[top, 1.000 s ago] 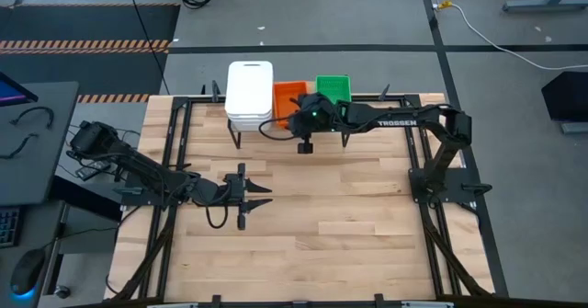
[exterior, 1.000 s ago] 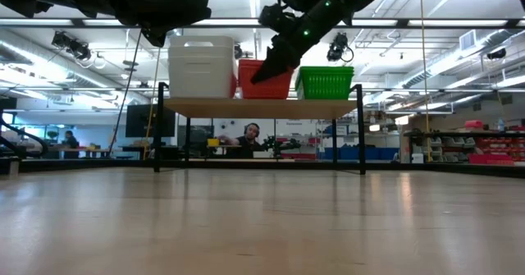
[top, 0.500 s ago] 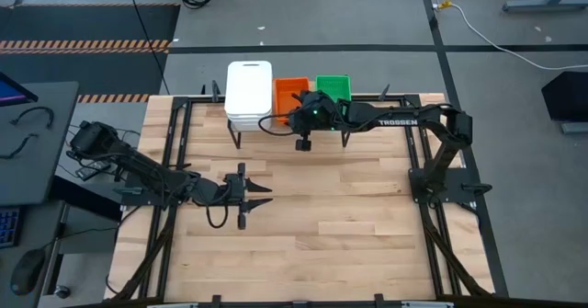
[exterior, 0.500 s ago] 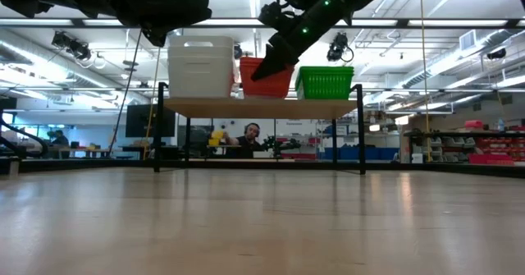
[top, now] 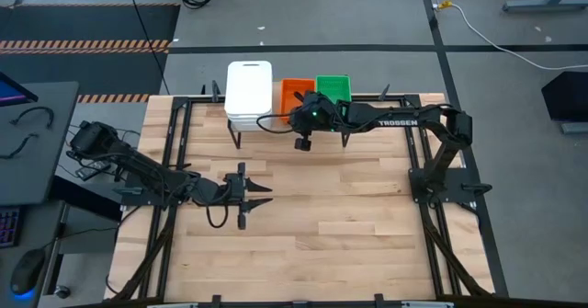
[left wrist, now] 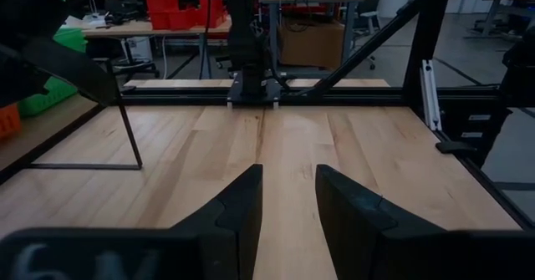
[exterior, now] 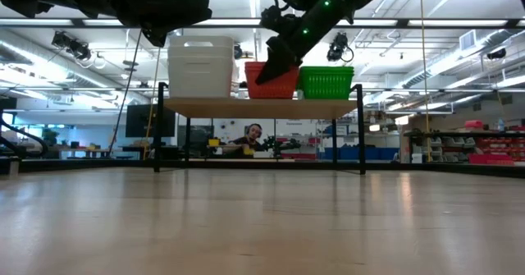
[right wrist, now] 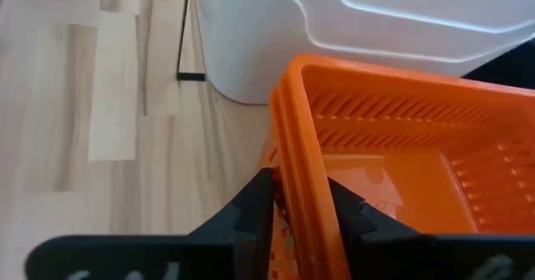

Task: Stack baskets on shelf by color
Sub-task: Adjust the stacked orange bins

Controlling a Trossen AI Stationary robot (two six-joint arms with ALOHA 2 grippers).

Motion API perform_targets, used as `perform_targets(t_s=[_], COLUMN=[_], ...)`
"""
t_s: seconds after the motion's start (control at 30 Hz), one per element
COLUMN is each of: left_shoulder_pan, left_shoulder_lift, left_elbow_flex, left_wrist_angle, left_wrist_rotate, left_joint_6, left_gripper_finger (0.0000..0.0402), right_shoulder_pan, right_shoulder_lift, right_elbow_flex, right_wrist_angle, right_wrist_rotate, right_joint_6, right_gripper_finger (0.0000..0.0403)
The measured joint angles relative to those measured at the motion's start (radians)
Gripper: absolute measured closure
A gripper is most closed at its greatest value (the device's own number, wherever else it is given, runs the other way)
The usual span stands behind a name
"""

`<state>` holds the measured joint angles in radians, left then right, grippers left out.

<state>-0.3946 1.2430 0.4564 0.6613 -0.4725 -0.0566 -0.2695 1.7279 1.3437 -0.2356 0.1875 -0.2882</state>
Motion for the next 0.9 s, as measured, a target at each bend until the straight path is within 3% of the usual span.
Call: perform_targets(t_s=[0.9], left_shoulder_pan=[0.000], left_shoulder_lift=[0.000], left_elbow_flex=[0.000], left_wrist_angle=[0.000], left_wrist_rotate=[0.000], left_joint_6=[0.000], left_gripper_finger=[0.0281], right_shoulder_pan=[0.009], right_shoulder_lift=[-0.002], right_elbow_flex=[0.000], right_wrist_angle=[-0.006], right_wrist_rotate=[-0.069], right_joint_6=[-0.065], right_gripper_finger=[0.0324])
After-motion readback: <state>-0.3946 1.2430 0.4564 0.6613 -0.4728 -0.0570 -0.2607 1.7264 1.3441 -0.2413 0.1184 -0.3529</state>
